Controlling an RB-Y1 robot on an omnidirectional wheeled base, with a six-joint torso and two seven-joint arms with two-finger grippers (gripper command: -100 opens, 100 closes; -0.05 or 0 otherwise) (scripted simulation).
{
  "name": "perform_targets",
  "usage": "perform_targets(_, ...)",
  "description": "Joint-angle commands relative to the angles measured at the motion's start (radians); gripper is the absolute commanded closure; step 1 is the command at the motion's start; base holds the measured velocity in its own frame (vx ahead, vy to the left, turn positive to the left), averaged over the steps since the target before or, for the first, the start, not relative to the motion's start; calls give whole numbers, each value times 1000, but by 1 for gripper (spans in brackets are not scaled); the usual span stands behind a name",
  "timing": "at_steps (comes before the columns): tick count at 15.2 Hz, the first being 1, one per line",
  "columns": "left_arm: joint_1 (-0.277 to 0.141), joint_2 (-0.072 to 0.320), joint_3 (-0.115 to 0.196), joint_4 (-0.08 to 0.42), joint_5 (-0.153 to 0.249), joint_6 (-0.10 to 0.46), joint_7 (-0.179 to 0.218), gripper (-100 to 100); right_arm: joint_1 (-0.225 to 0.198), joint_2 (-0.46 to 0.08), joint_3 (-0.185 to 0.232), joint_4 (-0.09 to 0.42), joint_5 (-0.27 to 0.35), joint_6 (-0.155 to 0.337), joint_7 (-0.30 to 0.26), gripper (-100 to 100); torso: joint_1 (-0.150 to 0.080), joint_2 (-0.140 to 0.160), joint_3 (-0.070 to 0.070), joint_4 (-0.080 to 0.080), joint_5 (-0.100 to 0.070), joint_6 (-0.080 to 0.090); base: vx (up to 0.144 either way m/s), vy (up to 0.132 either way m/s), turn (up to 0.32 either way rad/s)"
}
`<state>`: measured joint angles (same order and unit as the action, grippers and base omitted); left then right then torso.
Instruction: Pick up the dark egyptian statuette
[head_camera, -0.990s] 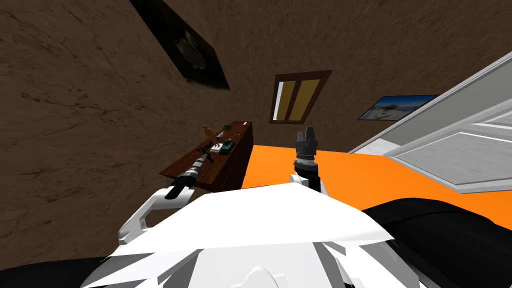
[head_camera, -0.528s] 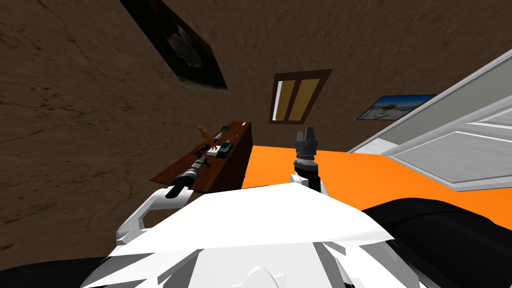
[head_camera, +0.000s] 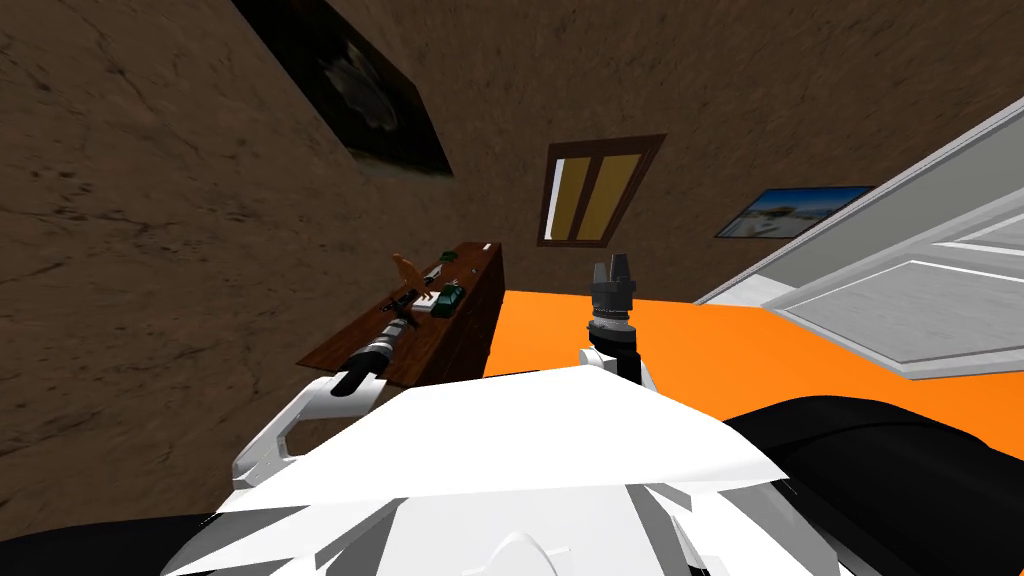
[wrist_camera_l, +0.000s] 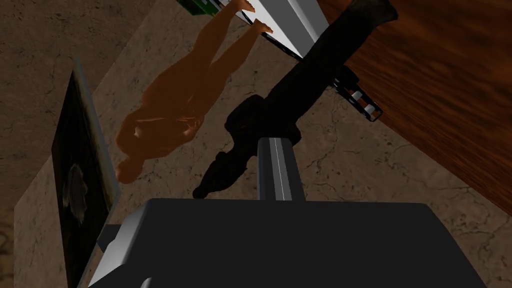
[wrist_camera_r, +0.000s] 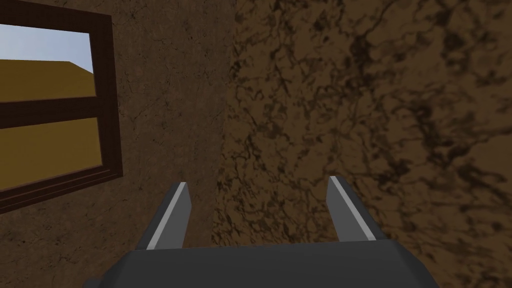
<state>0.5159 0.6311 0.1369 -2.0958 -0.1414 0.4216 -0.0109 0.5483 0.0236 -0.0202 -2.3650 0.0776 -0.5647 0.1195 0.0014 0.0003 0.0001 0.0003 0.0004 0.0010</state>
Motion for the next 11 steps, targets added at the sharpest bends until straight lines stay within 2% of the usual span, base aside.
perform_targets(1, -18, 5, 6, 31, -13, -31, -12, -100, 0, 0, 0, 0, 0, 0, 0, 0, 0, 0, 0, 0, 0, 0, -40, 28, -184)
perform_targets(8, -62, 20, 26, 117, -47, -111, -42, -100, 0, 0, 0, 0, 0, 0, 0, 0, 3, 3, 2, 1, 1, 0, -51, 39, -113)
perform_targets(10, -58, 19, 23, 106, -42, -98, -38, -100, 0, 0, 0, 0, 0, 0, 0, 0, 2, 2, 1, 1, 1, -1, -16, 15, -19)
perform_targets(11, -58, 19, 23, 105, -42, -98, -38, 100, 0, 0, 0, 0, 0, 0, 0, 0, 1, 1, 1, 0, 0, -1, 0, 0, 0)
